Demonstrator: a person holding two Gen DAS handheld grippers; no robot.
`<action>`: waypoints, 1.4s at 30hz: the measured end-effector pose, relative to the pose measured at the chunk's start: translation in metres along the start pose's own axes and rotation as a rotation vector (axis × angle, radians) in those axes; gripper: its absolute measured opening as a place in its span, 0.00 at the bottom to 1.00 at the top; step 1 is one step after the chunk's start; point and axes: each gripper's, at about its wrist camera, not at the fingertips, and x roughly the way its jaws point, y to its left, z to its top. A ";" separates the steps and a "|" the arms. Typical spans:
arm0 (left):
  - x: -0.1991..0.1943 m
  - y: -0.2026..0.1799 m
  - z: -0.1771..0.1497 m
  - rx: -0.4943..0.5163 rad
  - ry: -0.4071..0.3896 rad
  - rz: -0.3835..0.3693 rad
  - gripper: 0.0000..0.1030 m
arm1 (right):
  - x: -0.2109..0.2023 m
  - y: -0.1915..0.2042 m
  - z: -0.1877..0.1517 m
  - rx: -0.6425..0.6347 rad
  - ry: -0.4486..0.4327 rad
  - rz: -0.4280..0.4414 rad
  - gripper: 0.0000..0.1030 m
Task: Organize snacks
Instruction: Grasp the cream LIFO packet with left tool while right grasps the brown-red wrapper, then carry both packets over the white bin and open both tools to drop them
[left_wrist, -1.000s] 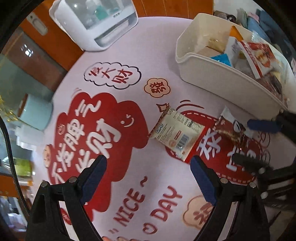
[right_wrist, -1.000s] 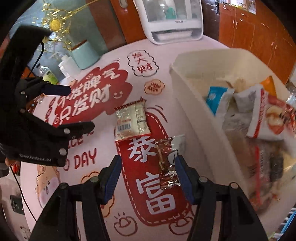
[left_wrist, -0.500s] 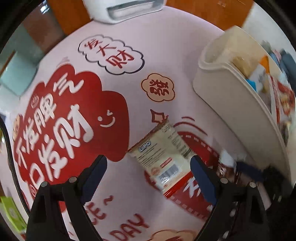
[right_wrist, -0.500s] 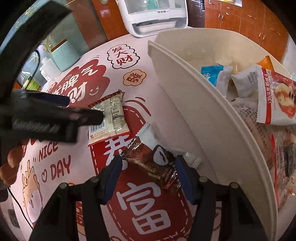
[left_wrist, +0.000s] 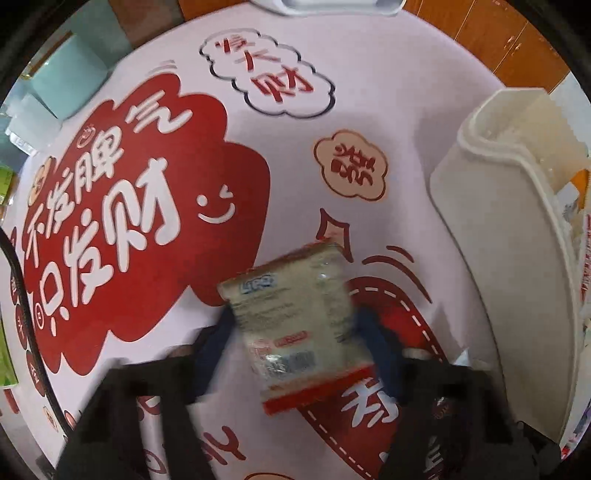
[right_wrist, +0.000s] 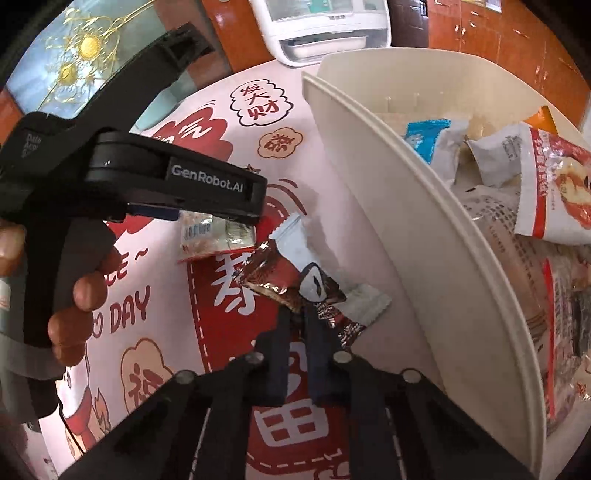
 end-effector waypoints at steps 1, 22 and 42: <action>-0.004 0.004 -0.004 -0.012 0.002 -0.016 0.44 | -0.001 0.000 0.000 -0.003 -0.002 0.004 0.05; -0.159 0.035 -0.132 -0.062 -0.214 0.029 0.43 | -0.107 0.026 -0.004 -0.087 -0.128 0.211 0.01; -0.262 -0.133 -0.088 0.015 -0.462 -0.065 0.43 | -0.260 -0.075 0.038 -0.124 -0.419 0.147 0.02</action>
